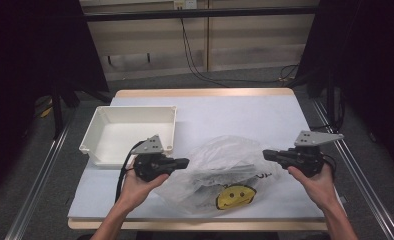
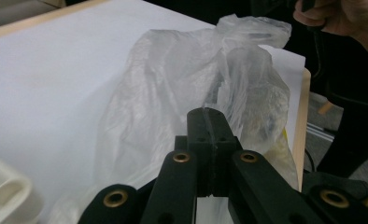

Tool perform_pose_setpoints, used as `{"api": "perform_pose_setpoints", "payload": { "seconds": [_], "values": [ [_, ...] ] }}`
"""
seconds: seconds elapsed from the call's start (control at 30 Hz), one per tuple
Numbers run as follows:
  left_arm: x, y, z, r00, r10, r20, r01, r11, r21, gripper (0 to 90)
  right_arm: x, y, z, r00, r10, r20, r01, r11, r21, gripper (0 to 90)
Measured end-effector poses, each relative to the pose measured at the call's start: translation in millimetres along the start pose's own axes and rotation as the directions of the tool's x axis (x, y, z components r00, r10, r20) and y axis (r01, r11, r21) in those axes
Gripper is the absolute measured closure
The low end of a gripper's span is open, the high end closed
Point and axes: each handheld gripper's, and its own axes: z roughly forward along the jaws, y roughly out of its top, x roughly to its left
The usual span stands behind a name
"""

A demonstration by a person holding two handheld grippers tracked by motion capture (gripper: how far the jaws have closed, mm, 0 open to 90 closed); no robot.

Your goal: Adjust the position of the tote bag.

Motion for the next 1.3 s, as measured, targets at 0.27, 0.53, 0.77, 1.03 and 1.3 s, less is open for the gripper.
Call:
{"api": "perform_pose_setpoints", "payload": {
  "seconds": [0.27,0.53,0.77,1.03,1.3],
  "values": [
    [-6.3,5.5,39.3,0.9986,0.053,0.000,-0.052,0.9887,0.141,90.0,7.6,2.1,35.7,0.9992,-0.036,-0.017,0.038,0.995,0.091,90.0],
    [-24.3,-4.6,41.8,0.9938,0.101,0.046,-0.108,0.9717,0.210,90.0,7.4,-13.6,44.6,0.9987,-0.048,-0.016,0.050,0.983,0.176,90.0],
    [-39.4,-16.0,40.5,0.9908,0.113,0.074,-0.128,0.9608,0.246,90.0,2.9,-27.2,38.2,0.9994,-0.034,0.006,0.032,0.979,0.200,90.0],
    [-44.0,-26.4,50.7,0.9882,0.109,0.107,-0.136,0.9474,0.290,90.0,-0.2,-38.4,35.4,0.9992,-0.030,0.027,0.023,0.969,0.247,90.0],
    [-44.2,-25.1,56.8,0.9885,0.120,0.092,-0.143,0.9385,0.314,90.0,-5.2,-22.9,51.1,0.9979,-0.040,0.052,0.027,0.972,0.235,90.0]
  ]
}}
